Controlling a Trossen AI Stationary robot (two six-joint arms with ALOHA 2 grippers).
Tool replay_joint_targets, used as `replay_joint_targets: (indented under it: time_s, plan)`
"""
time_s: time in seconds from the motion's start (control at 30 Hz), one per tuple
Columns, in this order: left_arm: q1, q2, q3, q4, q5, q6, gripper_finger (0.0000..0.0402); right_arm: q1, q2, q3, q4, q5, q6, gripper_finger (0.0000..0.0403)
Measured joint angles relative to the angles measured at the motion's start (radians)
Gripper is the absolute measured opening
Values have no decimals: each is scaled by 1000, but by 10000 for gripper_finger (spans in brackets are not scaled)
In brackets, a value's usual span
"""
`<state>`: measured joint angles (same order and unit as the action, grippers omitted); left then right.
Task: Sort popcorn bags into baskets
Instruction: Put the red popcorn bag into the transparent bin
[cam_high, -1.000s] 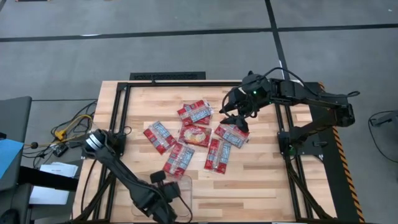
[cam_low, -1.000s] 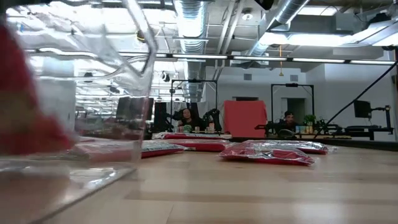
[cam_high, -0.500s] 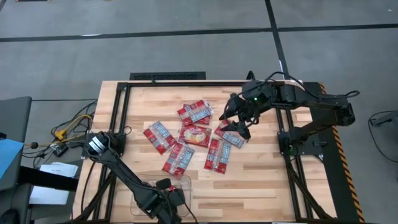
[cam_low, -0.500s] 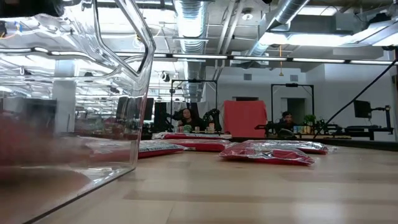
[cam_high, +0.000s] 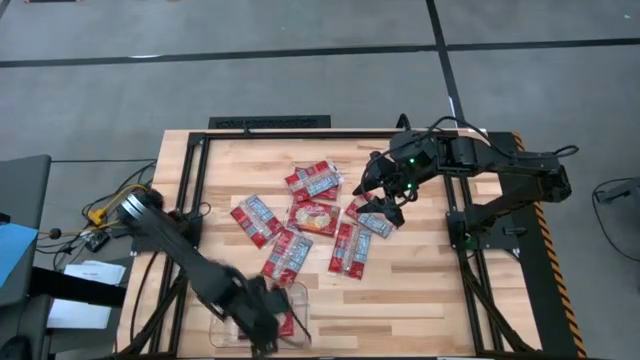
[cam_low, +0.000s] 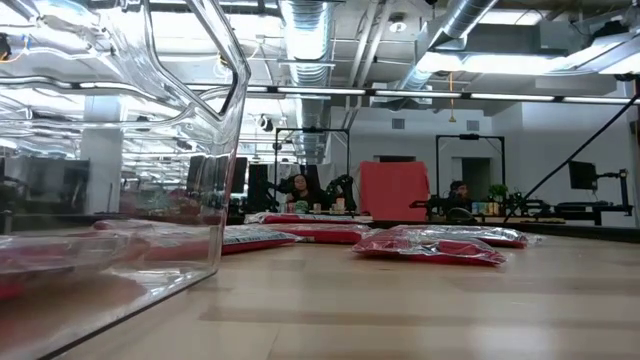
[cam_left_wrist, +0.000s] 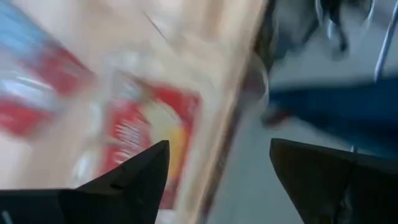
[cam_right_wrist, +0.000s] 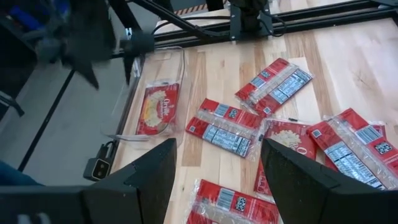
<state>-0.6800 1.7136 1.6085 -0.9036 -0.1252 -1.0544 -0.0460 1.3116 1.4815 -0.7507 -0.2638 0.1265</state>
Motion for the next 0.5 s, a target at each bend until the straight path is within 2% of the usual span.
replay_joint_targets:
  time_s: [0.17, 0.27, 0.37, 0.5]
  plan:
    - [43, -236, -7, -249, -368, -67, 246, -7, -7, 0, -14, 0, -3, 260]
    - [101, -320, -57, -445, -493, -157, 241, -13, -10, 0, -35, 2, -23, 260]
    - [207, -383, -165, -504, -487, -177, 241, -30, -8, 0, -60, 5, -30, 260]
    - [375, -512, -401, -398, -380, -169, 241, -57, -9, 0, -70, 6, -55, 260]
